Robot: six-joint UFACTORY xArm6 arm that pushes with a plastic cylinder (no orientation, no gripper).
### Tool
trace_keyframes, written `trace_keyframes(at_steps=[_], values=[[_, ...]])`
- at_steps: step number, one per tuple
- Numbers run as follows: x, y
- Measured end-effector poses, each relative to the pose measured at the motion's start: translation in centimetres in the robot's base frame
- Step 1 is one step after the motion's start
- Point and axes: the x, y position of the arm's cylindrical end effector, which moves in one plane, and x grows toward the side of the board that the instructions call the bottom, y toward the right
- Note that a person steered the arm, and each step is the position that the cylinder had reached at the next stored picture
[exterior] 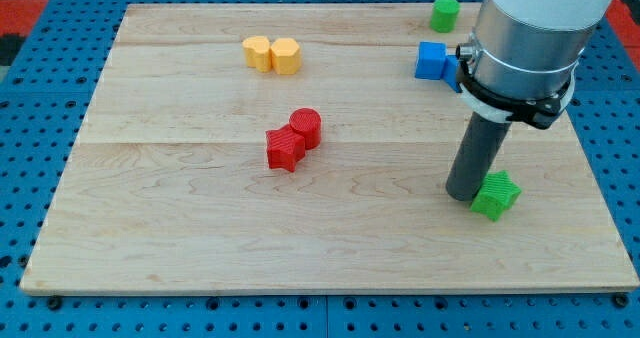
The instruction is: Move the green circle towards top center of the board
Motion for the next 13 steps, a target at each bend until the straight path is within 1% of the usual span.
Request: trace_keyframes(at_steps=[1, 2, 3, 4, 5, 6, 8, 9, 10, 11, 12, 13], values=[[-1.7, 1.6], [-9.3, 0.9], [-14.8, -3.2], [-17.3, -7.7], [-22.5, -11.3], [-24.9, -10.9], [-24.2, -4.9], [-24.2, 1.5], [-26.6, 4.4], [-31.6, 3.6], [-31.9, 1.3], [-32.0, 2.4]])
